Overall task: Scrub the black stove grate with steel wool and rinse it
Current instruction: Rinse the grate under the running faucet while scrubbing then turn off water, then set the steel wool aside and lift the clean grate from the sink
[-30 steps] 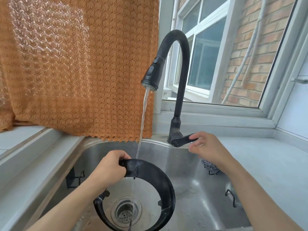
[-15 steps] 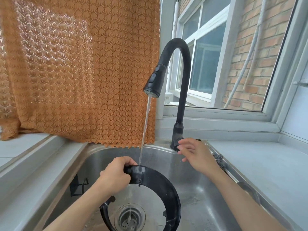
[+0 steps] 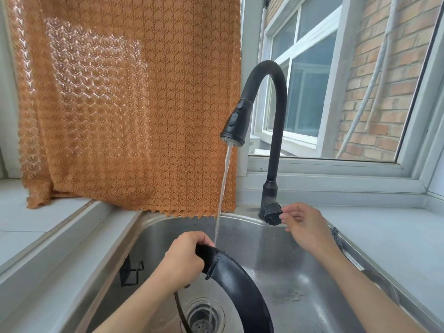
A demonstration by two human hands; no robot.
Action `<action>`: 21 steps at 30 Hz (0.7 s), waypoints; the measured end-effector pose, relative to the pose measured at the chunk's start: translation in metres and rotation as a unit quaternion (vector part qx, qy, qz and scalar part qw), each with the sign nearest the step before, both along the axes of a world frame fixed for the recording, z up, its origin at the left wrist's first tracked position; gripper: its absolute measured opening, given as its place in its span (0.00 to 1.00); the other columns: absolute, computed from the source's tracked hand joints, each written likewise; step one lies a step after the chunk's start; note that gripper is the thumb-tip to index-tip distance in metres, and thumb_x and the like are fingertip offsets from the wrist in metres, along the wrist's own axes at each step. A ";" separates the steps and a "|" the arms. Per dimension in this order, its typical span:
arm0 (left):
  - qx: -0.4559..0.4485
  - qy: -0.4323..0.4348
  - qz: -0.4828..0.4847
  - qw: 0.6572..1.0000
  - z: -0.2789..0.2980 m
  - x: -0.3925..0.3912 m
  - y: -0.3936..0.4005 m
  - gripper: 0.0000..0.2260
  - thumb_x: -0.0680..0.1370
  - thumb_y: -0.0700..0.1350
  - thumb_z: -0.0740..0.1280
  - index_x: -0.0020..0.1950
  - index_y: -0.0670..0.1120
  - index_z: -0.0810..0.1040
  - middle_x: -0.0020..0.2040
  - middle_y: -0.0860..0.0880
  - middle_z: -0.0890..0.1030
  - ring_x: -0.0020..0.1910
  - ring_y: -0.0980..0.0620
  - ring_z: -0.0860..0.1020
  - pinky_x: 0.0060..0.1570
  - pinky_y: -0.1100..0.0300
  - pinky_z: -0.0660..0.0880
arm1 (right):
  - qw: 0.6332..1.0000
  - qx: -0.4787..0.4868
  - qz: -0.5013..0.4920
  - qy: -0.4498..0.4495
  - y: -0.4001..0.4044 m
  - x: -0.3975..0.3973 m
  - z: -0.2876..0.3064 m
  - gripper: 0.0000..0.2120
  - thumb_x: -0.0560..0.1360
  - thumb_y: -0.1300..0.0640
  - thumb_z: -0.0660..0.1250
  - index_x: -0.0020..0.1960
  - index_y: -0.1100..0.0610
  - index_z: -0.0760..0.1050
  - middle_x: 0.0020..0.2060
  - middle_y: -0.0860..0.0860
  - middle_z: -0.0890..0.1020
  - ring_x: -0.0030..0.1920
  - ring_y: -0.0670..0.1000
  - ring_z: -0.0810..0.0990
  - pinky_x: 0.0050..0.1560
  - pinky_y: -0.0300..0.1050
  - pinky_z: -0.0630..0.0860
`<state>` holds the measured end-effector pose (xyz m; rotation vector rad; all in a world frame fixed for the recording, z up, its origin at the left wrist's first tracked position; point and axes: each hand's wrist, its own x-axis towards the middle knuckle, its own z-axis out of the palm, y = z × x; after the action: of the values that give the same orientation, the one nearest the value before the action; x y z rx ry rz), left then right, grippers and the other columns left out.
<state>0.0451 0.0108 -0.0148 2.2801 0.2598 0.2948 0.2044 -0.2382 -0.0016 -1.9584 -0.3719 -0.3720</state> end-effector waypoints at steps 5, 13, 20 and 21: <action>0.016 -0.013 -0.012 1.000 -0.001 0.003 -0.001 0.25 0.68 0.26 0.53 0.39 0.55 0.80 0.51 0.44 0.78 0.51 0.40 0.78 0.30 0.49 0.82 | 1.000 0.017 0.004 0.000 -0.001 0.001 0.004 0.12 0.79 0.68 0.66 0.49 0.51 0.77 0.43 0.48 0.85 0.45 0.49 0.84 0.52 0.56 0.83; 0.029 -0.031 -0.033 0.999 0.001 0.001 -0.004 0.25 0.70 0.24 0.54 0.40 0.53 0.80 0.53 0.48 0.75 0.52 0.45 0.77 0.26 0.63 0.76 | 0.999 0.022 0.028 0.024 0.001 0.004 0.006 0.18 0.78 0.71 0.65 0.63 0.55 0.68 0.54 0.53 0.79 0.54 0.49 0.77 0.53 0.35 0.70; 0.025 -0.039 -0.047 0.998 0.006 -0.002 -0.006 0.24 0.70 0.24 0.55 0.40 0.50 0.80 0.48 0.49 0.78 0.43 0.51 0.81 0.28 0.66 0.75 | 0.995 0.033 0.057 0.075 0.000 -0.004 0.011 0.19 0.79 0.68 0.67 0.67 0.56 0.70 0.57 0.52 0.79 0.58 0.50 0.78 0.56 0.39 0.72; 0.025 -0.040 -0.046 0.998 0.005 -0.001 -0.005 0.24 0.69 0.24 0.55 0.40 0.51 0.80 0.48 0.49 0.78 0.44 0.50 0.81 0.29 0.66 0.76 | 0.994 0.030 0.060 0.088 -0.001 -0.009 0.012 0.16 0.79 0.66 0.68 0.65 0.57 0.72 0.57 0.53 0.79 0.56 0.50 0.79 0.57 0.43 0.74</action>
<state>0.0439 0.0059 -0.0095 2.3163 0.1066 0.3478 0.1958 -0.2389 0.0103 -1.8824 -0.3588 -0.1303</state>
